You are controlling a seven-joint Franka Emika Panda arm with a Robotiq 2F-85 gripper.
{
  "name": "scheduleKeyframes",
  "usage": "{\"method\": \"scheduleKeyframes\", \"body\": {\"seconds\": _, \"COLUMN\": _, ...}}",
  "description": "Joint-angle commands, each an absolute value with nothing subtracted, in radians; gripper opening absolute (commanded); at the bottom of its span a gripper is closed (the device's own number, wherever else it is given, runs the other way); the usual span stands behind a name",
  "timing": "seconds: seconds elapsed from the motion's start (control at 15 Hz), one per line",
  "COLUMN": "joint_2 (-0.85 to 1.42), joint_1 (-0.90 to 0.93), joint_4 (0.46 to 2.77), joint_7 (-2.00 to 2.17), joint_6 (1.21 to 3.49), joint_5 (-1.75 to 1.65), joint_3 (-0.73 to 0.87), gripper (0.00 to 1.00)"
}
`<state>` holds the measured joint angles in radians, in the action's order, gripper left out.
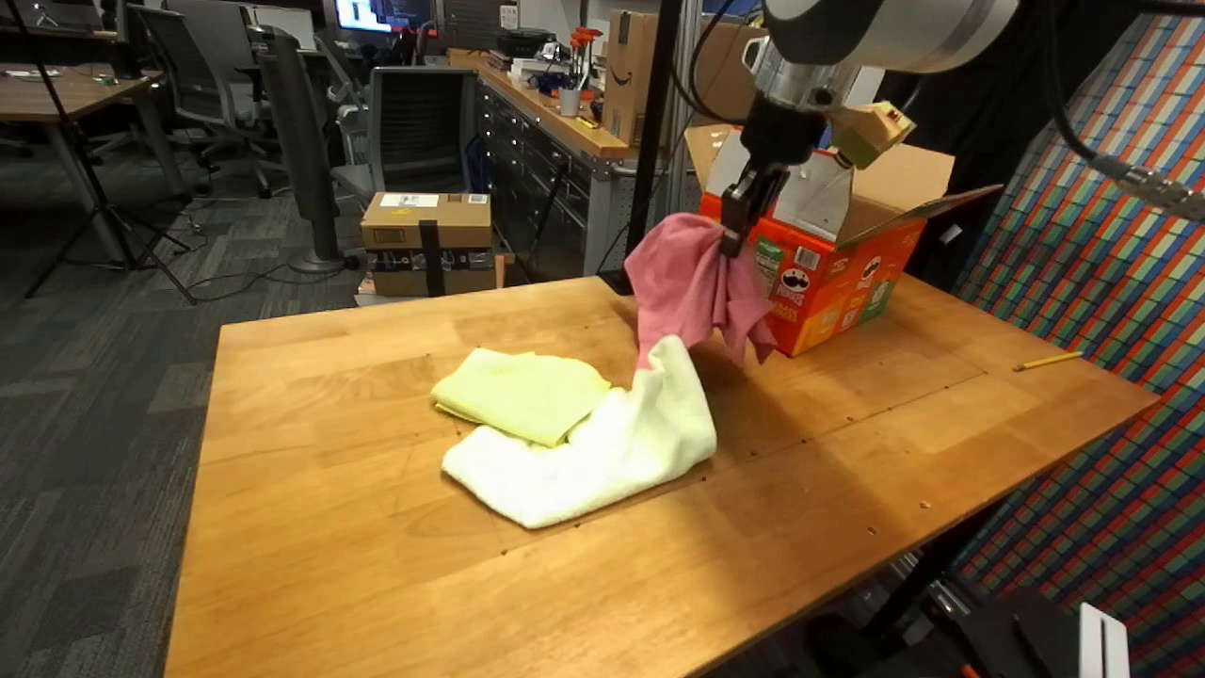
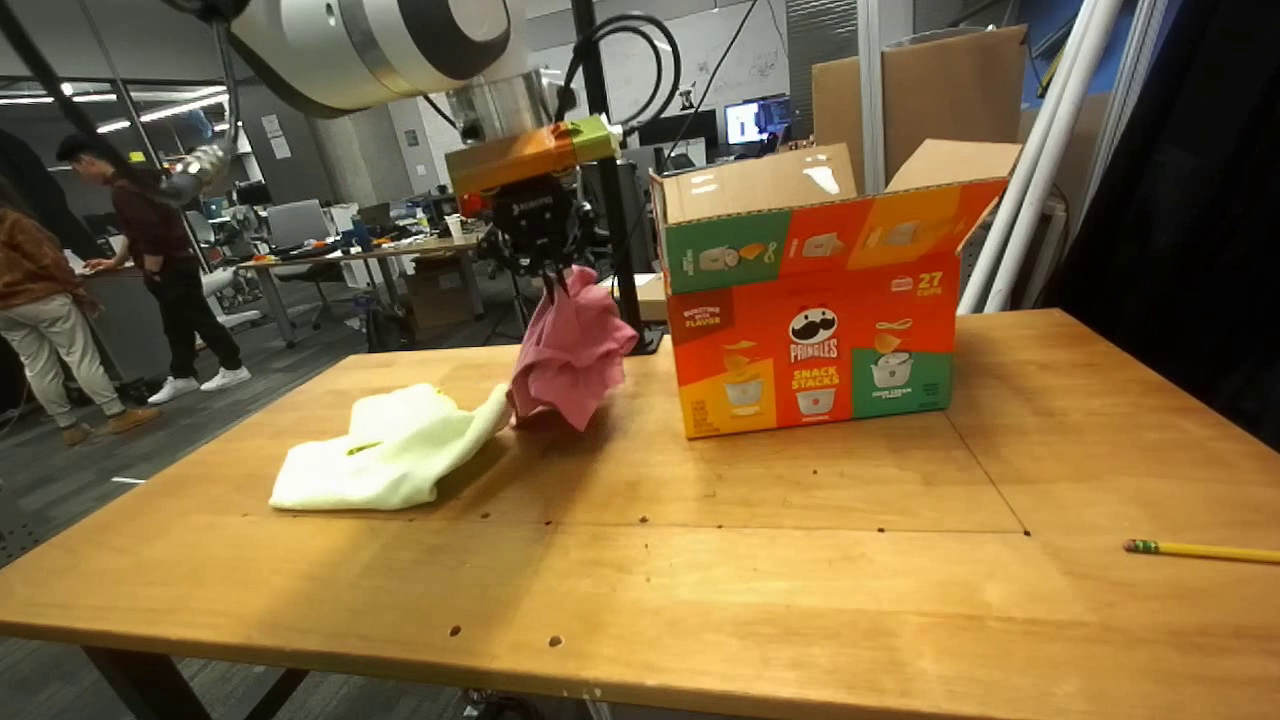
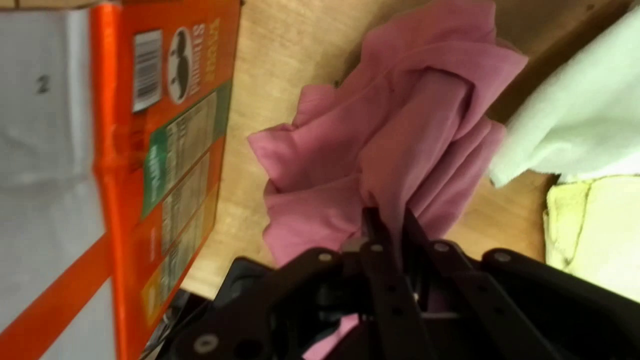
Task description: Put the bedsheets into the box
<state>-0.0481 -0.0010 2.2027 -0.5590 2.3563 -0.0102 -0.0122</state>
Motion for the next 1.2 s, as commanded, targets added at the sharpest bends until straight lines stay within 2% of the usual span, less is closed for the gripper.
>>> {"method": "scheduleKeyframes", "body": {"seconds": 0.0, "joint_2": -0.119, "joint_1": 0.008, "joint_4": 2.176, "joint_7": -0.597, "joint_6": 2.444, "joint_5": 0.017, "joint_3": 0.003, "gripper": 0.02}}
{"method": "scheduleKeyframes", "body": {"seconds": 0.6, "joint_2": -0.224, "joint_1": 0.024, "joint_4": 2.077, "joint_7": -0.593, "joint_6": 2.678, "joint_5": 0.033, "joint_3": 0.062, "gripper": 0.01}}
{"method": "scheduleKeyframes", "body": {"seconds": 1.13, "joint_2": -0.186, "joint_1": -0.033, "joint_4": 1.98, "joint_7": -0.564, "joint_6": 2.791, "joint_5": 0.02, "joint_3": 0.176, "gripper": 0.02}}
